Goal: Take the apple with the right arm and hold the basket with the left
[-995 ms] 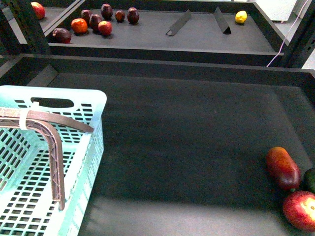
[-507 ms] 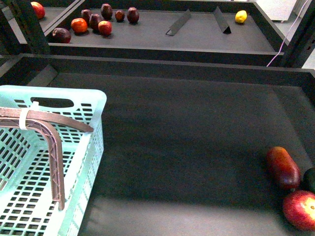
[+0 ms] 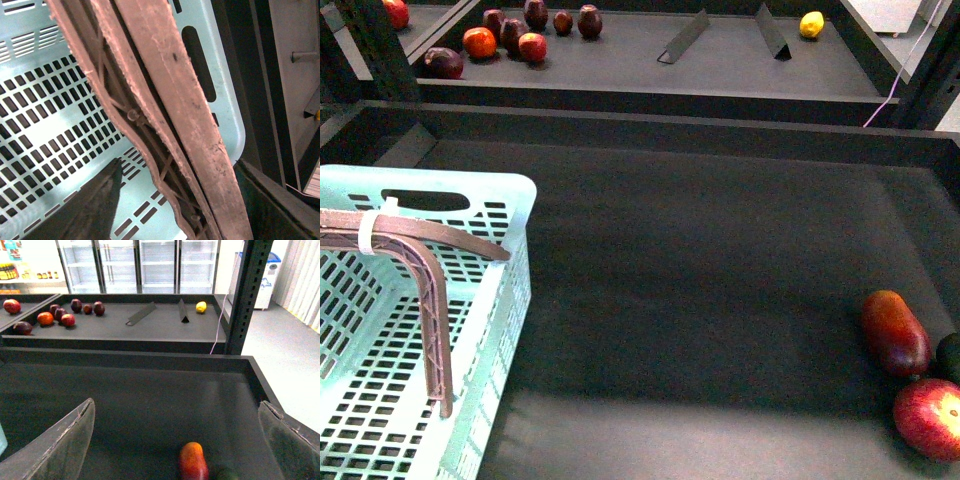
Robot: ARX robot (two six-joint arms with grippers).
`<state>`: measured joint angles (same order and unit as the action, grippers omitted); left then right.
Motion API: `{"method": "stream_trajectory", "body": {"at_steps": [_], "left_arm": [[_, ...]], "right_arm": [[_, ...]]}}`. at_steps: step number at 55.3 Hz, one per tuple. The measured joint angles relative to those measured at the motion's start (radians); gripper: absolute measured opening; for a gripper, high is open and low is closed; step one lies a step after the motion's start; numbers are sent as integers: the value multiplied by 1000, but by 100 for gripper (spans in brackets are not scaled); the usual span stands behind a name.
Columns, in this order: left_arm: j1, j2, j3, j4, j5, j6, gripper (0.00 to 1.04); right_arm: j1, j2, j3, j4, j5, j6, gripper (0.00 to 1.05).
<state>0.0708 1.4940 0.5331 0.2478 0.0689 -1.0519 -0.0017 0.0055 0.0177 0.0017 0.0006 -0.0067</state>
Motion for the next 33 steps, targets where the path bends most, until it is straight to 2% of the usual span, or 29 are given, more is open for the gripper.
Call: {"method": "stream_trajectory", "body": {"at_steps": [11,14,33], "left_arm": [[-13,12,29,-2,-7,-8,34],[-14,13,31,-6,-8,-40,29],[-30,3,39,-23,-17,-84,25]], "right_arm": [[0,0,0,0,0,0,96],[0,0,0,0,0,0,96],[0,0,0,0,0,0,96]]}}
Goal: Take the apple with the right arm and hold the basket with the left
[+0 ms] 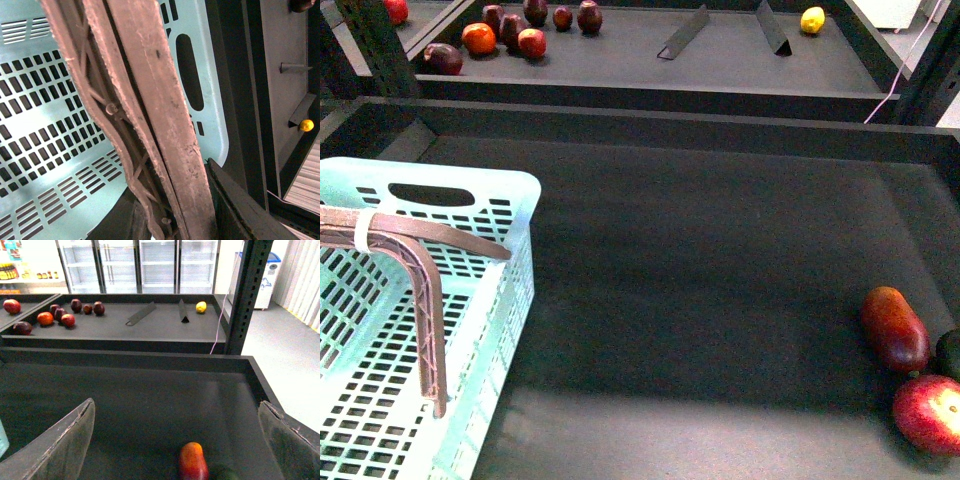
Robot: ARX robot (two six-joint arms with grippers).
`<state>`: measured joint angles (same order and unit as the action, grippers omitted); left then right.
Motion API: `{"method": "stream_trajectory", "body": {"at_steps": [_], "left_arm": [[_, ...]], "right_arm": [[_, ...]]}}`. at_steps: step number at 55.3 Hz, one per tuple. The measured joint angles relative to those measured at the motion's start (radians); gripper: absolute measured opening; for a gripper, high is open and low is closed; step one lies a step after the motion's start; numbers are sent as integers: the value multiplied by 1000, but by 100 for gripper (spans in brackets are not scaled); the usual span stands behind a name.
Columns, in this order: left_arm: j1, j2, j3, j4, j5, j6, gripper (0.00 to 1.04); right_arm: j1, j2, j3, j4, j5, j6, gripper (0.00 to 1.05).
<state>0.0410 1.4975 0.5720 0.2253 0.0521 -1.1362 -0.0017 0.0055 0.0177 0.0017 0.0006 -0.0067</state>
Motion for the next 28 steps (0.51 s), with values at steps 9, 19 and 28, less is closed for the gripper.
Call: {"method": "stream_trajectory", "body": {"at_steps": [9,19,28], "left_arm": [[-45,-62,0,-52,-4,35,24],[-163,-192,24,-141,-73,174,21],[-303,-252,71,-207,-105,205,21]], "right_arm": [[0,0,0,0,0,0,96],[0,0,0,0,0,0,96],[0,0,0,0,0,0,96]]}}
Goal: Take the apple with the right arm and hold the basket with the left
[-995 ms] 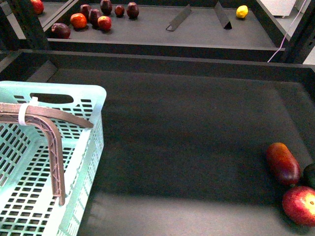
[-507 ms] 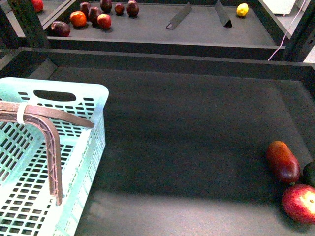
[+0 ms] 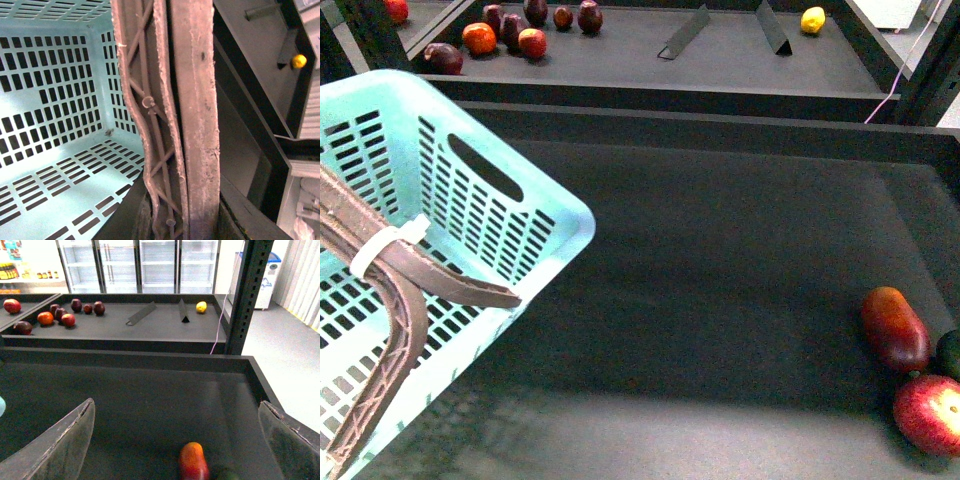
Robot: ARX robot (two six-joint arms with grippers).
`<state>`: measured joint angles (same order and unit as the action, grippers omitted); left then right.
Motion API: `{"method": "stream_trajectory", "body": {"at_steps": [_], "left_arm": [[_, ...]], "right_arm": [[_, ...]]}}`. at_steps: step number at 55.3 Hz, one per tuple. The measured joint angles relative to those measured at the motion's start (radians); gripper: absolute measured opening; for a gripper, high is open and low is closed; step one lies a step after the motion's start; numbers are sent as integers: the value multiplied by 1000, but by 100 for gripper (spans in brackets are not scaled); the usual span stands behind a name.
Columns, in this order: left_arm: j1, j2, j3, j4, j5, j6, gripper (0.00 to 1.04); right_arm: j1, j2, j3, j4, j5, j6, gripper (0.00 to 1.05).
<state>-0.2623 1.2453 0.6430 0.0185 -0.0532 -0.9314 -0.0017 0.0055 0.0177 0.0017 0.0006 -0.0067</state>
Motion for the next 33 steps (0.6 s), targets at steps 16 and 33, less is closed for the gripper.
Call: {"method": "stream_trajectory", "body": {"at_steps": [16,33], "left_arm": [[-242,-23,64,-46,15,-51,21],[-393,-13,90,-13,16,-53,21]], "right_arm": [[0,0,0,0,0,0,96],[0,0,0,0,0,0,96]]}}
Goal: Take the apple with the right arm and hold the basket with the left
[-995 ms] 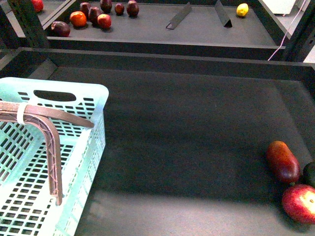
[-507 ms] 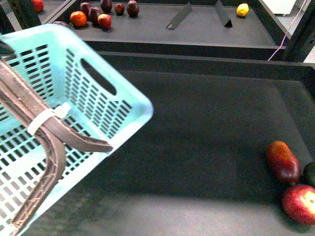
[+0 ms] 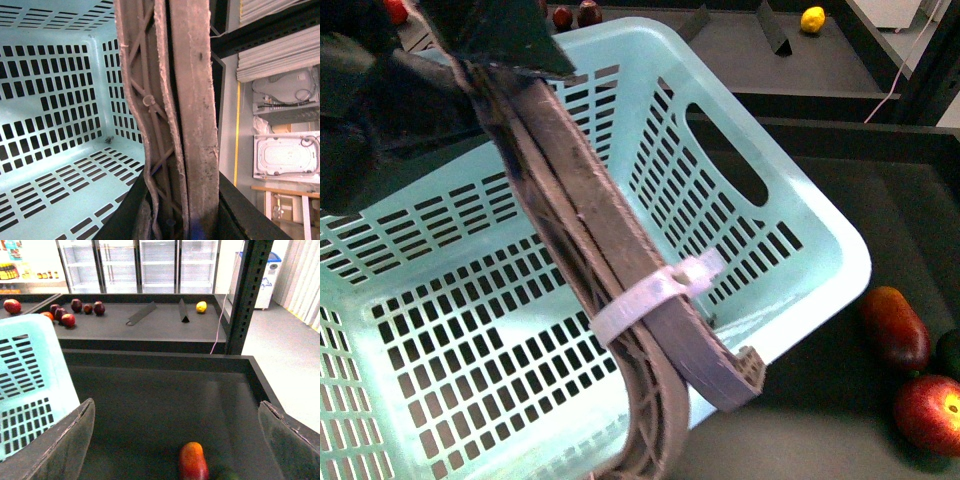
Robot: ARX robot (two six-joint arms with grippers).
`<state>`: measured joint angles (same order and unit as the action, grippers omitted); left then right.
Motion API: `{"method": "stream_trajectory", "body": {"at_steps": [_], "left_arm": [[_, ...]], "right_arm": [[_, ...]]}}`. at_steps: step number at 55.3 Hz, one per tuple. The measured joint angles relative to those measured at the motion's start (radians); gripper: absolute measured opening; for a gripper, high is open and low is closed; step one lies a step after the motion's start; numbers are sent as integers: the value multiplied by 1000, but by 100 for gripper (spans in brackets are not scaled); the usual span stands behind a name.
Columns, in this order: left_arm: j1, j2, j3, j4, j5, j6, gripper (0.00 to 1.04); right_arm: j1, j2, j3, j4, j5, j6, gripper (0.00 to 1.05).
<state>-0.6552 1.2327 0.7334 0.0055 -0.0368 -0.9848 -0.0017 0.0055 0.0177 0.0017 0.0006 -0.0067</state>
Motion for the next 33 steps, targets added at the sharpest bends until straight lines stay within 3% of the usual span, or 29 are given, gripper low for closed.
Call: {"method": "stream_trajectory", "body": {"at_steps": [23,28,33], "left_arm": [[-17,6,3,27,-5,27,21],[-17,6,3,27,-5,28,21],[-18,6,5,27,-1,28,21]], "right_arm": [[2,5,2,-6,9,-1,96],[15,164,103,-264,115,-36,96],[0,307,125,-313,114,-53,96]]}}
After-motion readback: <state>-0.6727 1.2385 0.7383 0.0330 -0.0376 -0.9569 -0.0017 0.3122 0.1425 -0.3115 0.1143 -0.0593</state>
